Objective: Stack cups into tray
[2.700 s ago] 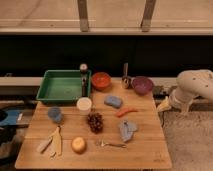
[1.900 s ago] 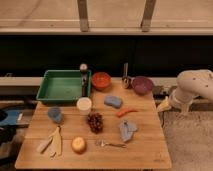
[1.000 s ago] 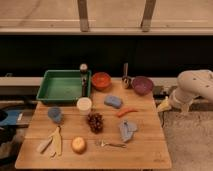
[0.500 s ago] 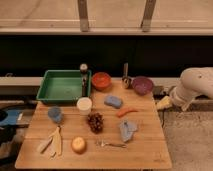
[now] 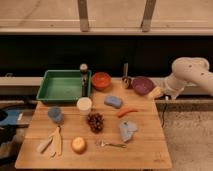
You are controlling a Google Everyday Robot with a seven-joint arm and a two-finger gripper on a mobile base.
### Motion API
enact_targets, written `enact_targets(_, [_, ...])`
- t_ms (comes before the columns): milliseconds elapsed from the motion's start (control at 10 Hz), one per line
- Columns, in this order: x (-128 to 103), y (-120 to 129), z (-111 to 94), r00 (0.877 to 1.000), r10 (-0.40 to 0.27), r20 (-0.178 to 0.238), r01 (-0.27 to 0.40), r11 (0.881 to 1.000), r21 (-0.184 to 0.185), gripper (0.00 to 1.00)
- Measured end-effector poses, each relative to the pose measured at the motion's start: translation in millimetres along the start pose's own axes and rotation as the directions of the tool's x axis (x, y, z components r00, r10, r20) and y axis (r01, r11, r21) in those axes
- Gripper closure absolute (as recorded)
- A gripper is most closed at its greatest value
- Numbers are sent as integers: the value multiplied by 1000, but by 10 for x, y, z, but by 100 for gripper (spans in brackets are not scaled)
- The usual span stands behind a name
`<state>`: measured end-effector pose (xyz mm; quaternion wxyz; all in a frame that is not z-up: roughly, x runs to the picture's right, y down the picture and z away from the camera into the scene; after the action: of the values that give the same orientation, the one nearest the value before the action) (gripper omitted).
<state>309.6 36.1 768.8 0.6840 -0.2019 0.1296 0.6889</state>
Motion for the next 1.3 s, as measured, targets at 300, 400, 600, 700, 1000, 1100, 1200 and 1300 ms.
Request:
enact_targets(300, [-306, 484, -8, 993, -113, 46, 113, 994, 14, 20])
enact_targets(400, [-368, 634, -3, 987, -151, 58, 150, 988, 15, 20])
enact_targets(600, [-426, 944, 12, 970, -235, 68, 235, 972, 5, 20])
enact_targets(700, [-429, 963, 11, 969, -239, 68, 240, 971, 4, 20])
enact_targets(1000, [-429, 938, 8, 968, -240, 68, 240, 971, 10, 20])
enact_targets(1100, [-426, 944, 14, 969, -239, 67, 239, 971, 8, 20])
enact_targets(1200, [-422, 925, 21, 970, -235, 69, 235, 972, 9, 20])
enact_targets(1300, [-477, 928, 106, 968, -238, 77, 238, 971, 16, 20])
